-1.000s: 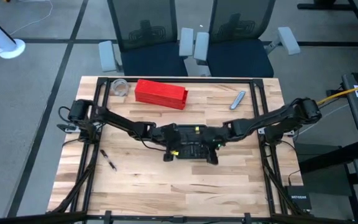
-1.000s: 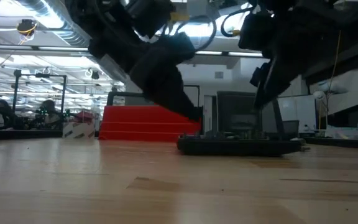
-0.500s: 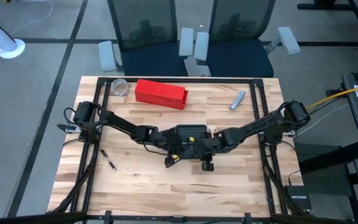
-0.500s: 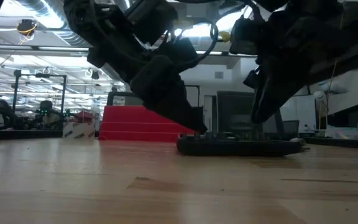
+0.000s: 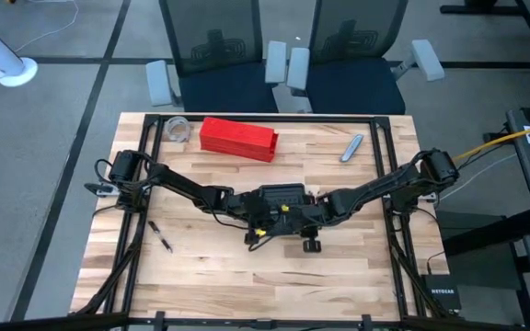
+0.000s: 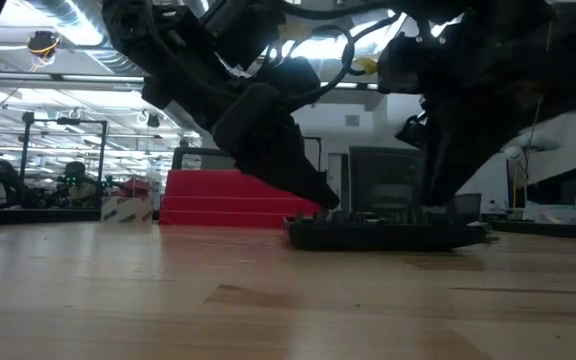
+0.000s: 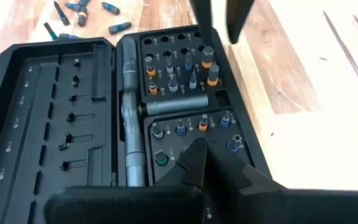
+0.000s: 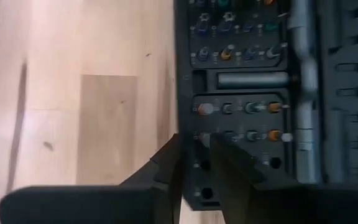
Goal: Prefit tool cases
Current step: Remove the screwdriver bit from the tool case
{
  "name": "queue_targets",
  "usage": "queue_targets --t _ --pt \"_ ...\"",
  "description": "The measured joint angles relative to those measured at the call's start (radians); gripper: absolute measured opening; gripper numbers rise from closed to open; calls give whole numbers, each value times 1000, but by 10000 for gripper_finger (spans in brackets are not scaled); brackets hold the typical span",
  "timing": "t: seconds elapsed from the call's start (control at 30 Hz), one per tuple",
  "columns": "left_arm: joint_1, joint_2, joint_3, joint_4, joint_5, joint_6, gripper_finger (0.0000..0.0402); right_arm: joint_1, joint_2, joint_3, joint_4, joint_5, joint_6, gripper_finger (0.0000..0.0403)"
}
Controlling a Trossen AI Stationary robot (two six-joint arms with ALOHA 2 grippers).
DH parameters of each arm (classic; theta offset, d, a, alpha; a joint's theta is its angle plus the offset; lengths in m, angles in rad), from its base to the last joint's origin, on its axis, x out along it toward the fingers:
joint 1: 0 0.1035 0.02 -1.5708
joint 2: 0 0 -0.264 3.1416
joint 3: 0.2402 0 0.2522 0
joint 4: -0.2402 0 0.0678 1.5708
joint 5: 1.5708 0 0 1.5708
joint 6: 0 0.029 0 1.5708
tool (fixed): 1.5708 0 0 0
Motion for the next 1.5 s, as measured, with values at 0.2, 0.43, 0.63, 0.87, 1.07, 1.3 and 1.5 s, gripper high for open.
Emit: queue_targets --t 0.2,0.43,0.63,0.87,1.07,1.3,1.5 --pt "0 6 0 17 -5 0 0 0 0 0 1 1 -3 76" --pt "0 44 2 58 -6 -14 0 0 0 -1 3 17 -33 76" --pt "3 56 2 73 -6 -51 0 0 0 -1 0 29 -35 76" --pt "5 56 2 71 -7 -43 0 0 45 -2 18 -17 -41 76" --pt "6 56 2 67 -9 -41 0 0 71 0 37 -19 -46 76" --pt "7 56 2 66 -9 -41 0 0 75 14 58 -2 -53 76" --pt "16 56 2 66 -6 -52 0 0 79 17 30 -6 -53 66"
